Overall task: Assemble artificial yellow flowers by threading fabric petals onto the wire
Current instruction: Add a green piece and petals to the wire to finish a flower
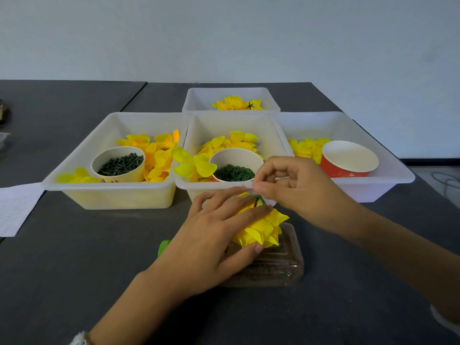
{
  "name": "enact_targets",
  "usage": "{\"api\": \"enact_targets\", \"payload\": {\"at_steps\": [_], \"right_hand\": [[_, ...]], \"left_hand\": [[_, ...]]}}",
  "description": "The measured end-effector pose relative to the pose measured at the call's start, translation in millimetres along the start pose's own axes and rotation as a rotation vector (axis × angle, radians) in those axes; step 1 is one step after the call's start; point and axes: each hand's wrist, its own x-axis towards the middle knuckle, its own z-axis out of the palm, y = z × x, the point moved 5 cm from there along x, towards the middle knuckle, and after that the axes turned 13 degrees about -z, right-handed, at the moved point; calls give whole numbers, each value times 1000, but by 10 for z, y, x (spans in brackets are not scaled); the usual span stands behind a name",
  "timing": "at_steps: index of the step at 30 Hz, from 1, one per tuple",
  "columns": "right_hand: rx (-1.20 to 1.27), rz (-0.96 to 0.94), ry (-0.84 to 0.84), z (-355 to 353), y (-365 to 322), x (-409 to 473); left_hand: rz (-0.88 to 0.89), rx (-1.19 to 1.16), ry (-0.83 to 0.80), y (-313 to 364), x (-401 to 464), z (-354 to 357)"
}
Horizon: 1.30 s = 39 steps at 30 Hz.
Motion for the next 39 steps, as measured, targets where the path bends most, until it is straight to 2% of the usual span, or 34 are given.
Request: {"api": "enact_targets", "payload": {"at_steps": [4, 7, 11, 13, 17, 22, 25, 28, 30, 34, 36, 39], "right_hand": [[-14, 169, -83, 114, 92, 23], [-71, 191, -98, 136, 66, 23], [-182, 226, -90, 124, 25, 14], [-219, 279, -61, 137, 52, -4], [-287, 291, 71, 137, 82, -54], [-347, 260, 193, 207, 86, -121], [-308, 275, 202, 212, 112, -122], [-305, 274, 209, 217, 135, -131], [-294, 279, 203, 240, 163, -151], [-273, 287, 210, 271, 210, -182], [-250, 294, 217, 287, 221, -193], [-116, 332, 270, 291, 236, -242]], "left_hand": [[14, 38, -9, -8, -20, 3], [17, 7, -21, -18, -59, -14], [1, -245, -84, -15, -119, -54], [-26, -365, -82, -36, -143, -92], [-44, -420, -55, -45, -180, -106], [-70, -591, 29, -40, -192, -103], [-101, -749, 146, -83, -188, -112], [-217, -892, 292, -204, -172, -87], [-330, -881, 335, -292, -171, -12], [-517, -668, 313, -399, -227, 245], [-533, -570, 346, -377, -270, 300], [-544, -543, 433, -335, -304, 291]]}}
